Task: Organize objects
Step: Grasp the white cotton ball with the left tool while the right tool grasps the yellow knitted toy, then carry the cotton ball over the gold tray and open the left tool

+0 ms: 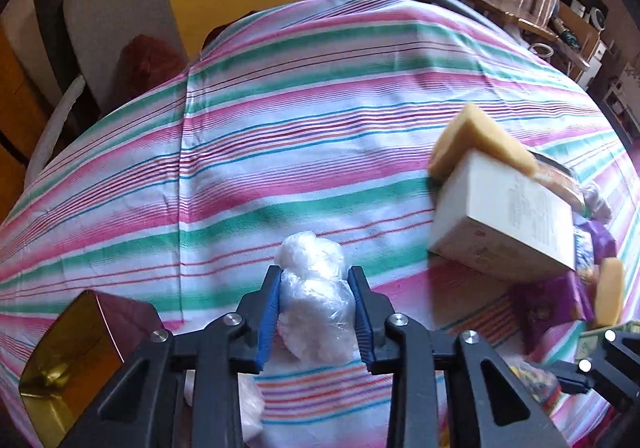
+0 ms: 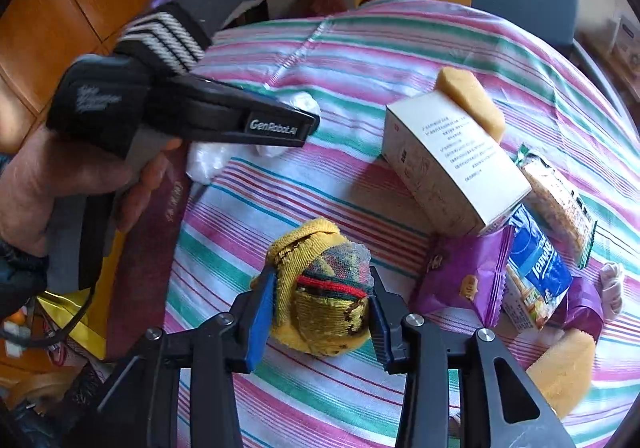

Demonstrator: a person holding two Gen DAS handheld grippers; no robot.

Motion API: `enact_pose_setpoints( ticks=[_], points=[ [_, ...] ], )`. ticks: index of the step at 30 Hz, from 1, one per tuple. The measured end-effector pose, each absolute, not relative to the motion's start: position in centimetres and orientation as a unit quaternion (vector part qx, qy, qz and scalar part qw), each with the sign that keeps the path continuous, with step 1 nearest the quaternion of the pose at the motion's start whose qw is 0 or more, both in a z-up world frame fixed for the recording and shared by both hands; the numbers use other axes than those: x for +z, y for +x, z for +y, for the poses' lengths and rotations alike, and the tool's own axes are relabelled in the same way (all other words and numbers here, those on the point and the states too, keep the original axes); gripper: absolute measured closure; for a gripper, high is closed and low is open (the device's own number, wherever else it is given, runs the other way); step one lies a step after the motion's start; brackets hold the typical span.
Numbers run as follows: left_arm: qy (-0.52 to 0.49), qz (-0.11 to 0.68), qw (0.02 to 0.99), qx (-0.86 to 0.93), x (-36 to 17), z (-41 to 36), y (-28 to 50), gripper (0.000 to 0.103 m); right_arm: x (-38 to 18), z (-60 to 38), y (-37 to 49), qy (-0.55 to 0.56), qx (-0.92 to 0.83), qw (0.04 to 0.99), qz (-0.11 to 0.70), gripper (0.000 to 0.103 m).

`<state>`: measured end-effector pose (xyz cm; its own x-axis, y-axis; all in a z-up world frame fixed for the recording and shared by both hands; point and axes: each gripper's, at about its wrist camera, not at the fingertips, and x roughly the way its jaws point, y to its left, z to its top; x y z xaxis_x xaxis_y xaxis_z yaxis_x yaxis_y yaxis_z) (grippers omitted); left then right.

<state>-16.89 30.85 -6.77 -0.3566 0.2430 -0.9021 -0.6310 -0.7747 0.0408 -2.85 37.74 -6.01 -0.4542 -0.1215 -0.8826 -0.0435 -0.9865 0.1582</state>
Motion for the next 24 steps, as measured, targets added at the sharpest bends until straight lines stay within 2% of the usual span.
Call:
enact_pose_setpoints(
  ticks=[16, 20, 24],
  points=[
    [-0.441, 0.098, 0.321, 0.833, 0.0, 23.5, -8.2, 0.071, -6.8, 38.3, -2.9, 0.522, -0.848, 0.016, -0.092, 0.061],
    [-0.426, 0.074, 0.296, 0.852, 1.0, 19.0, -6.4, 0.071, -6.6, 37.8, -2.8, 0.519, -0.851, 0.012, -0.076, 0.061],
    [-0.438, 0.035, 0.232, 0.868, 0.9, 12.2, -6.4, 0.071, -6.5, 37.5, -2.4, 0.517, -0.854, 0.011, -0.055, 0.061]
  ],
)
